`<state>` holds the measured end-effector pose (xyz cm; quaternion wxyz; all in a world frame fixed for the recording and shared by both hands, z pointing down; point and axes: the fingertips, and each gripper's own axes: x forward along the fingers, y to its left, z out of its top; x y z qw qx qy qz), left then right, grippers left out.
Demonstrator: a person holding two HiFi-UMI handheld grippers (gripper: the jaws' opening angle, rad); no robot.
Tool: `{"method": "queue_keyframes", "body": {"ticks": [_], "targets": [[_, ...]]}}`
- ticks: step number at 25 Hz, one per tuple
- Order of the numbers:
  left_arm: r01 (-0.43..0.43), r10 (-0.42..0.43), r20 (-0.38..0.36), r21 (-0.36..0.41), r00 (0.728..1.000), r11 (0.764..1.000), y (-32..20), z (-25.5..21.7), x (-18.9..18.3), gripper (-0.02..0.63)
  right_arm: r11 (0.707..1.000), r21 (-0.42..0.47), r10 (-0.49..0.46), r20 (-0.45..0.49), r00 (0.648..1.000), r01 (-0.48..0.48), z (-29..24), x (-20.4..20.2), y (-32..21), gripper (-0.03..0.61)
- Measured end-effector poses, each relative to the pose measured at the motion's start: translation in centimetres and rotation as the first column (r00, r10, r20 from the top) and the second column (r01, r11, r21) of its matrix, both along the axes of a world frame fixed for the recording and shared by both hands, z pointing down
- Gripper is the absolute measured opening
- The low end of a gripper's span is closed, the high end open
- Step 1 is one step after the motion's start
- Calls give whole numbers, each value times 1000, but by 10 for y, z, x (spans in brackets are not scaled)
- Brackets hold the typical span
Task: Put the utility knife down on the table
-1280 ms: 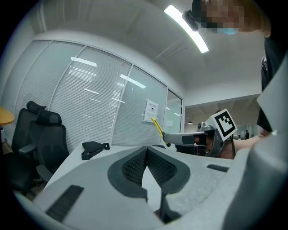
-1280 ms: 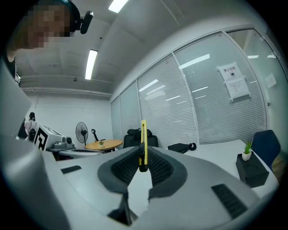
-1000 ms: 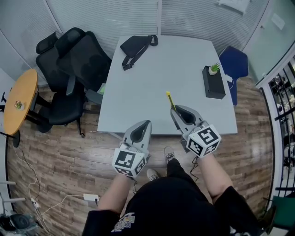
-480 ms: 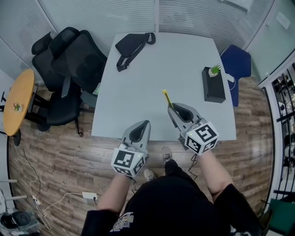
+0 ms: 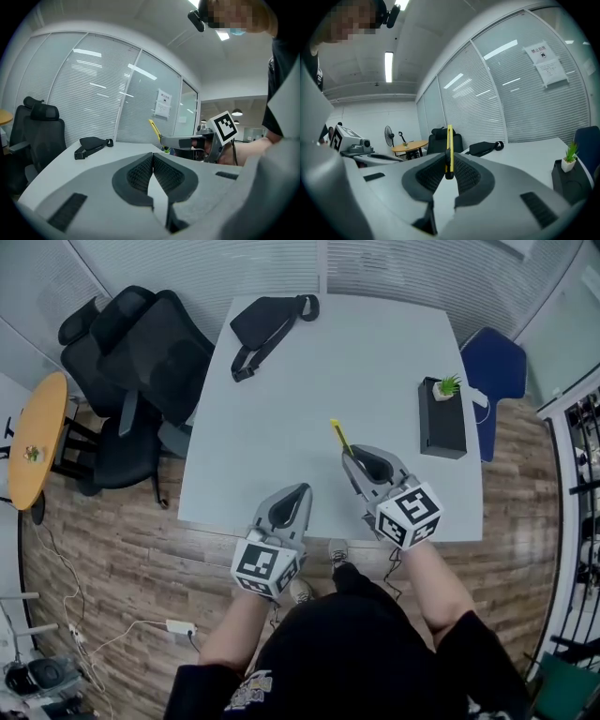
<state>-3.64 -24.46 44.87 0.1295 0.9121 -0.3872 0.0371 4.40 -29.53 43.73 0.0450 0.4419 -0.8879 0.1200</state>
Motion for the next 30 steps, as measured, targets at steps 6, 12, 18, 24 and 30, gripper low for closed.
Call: {"method": "queue_keyframes", "body": {"ticks": [6,12,18,24,30], "targets": [[13,-12,28,-31,1000,999,-15,20,15,6,999,-32,-36,-21,999,35,24,5,-25,56],[20,-17,52,-49,999,999,-23,36,27,5,995,-66,-85,-59,995,81,55,4,-44,57],[38,-33,61,-78,998,996,-29,51,29,6,987,-110,-130,-88,988,120,87,1,-59,55],[64,-58,62,-110,996,992,-34,62,25,6,977,-164,-158,-117,980,138,120,-5,-72,56],[83,-76,61,-137,995,987,-37,72,21,6,956,-260,-187,-165,968,140,168,-8,-79,55]]}}
